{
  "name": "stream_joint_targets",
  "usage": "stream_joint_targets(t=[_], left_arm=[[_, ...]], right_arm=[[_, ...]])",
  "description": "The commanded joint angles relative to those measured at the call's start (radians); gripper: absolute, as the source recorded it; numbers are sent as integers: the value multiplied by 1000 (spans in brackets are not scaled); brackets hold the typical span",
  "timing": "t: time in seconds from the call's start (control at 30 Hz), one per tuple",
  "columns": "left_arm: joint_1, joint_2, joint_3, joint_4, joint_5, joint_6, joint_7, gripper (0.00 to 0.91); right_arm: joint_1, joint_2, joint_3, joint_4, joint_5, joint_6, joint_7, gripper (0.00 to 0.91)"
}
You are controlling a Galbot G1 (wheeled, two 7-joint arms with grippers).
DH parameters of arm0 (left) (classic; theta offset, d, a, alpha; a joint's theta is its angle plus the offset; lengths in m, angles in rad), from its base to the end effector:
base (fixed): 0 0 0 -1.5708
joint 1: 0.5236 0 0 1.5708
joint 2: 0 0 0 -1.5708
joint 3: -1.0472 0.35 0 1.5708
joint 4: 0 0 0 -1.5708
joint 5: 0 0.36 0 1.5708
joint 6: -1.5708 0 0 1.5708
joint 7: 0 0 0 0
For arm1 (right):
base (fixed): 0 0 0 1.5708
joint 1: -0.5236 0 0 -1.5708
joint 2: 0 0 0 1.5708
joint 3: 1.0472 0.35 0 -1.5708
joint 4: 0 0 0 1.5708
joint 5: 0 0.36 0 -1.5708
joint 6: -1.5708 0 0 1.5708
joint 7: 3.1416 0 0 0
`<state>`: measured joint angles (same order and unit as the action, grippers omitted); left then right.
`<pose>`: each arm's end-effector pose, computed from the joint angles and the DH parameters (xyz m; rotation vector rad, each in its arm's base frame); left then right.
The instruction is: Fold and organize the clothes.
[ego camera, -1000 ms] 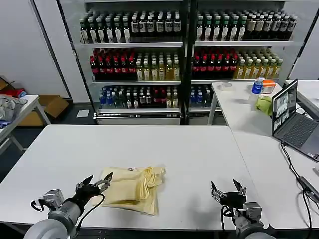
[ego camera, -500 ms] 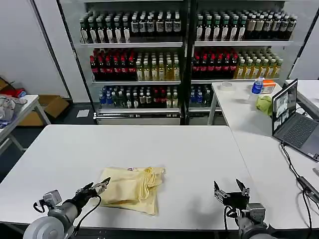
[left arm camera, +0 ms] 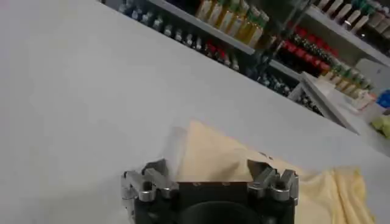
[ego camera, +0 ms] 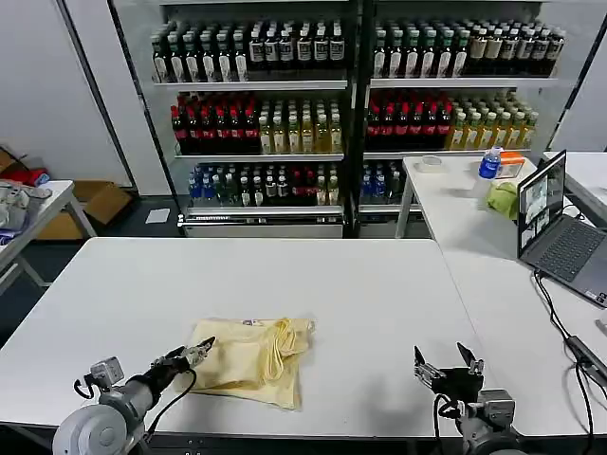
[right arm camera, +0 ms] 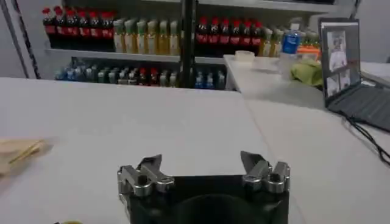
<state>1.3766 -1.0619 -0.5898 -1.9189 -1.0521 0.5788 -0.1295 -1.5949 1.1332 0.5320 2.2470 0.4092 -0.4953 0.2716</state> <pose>0.2589 0.1302 -0.2867 -0.1867 -2.4520 0.5978 0.1814 -0.0550 -0.2418 0.0015 -2.7308 0.1092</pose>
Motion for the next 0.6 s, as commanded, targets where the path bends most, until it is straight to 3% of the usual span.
stream_joint_targets(t=[0.03, 0.27, 0.37, 0.4, 0.47, 0.5, 0.6], left_arm=[[-26, -1, 16, 38, -8, 1, 17, 907], [-54, -23, 27, 64, -42, 2, 26, 907], [-58, -27, 21, 69, -82, 2, 24, 615], [-58, -28, 20, 70, -86, 1, 24, 282], [-56, -30, 16, 73, -100, 1, 25, 101], [-55, -31, 15, 74, -104, 1, 24, 50], [-53, -35, 9, 78, -120, 1, 22, 40]], right_arm=[[-10, -2, 14, 10, 2, -1, 0, 907], [-13, -5, 18, 19, 5, -4, 1, 907], [-21, -5, 24, 23, 5, -3, 1, 907], [-22, -5, 25, 23, 5, -3, 1, 907], [-27, -5, 29, 26, 5, -2, 1, 907], [-28, -5, 30, 27, 5, -2, 1, 907], [-31, -5, 33, 30, 6, -2, 1, 907]])
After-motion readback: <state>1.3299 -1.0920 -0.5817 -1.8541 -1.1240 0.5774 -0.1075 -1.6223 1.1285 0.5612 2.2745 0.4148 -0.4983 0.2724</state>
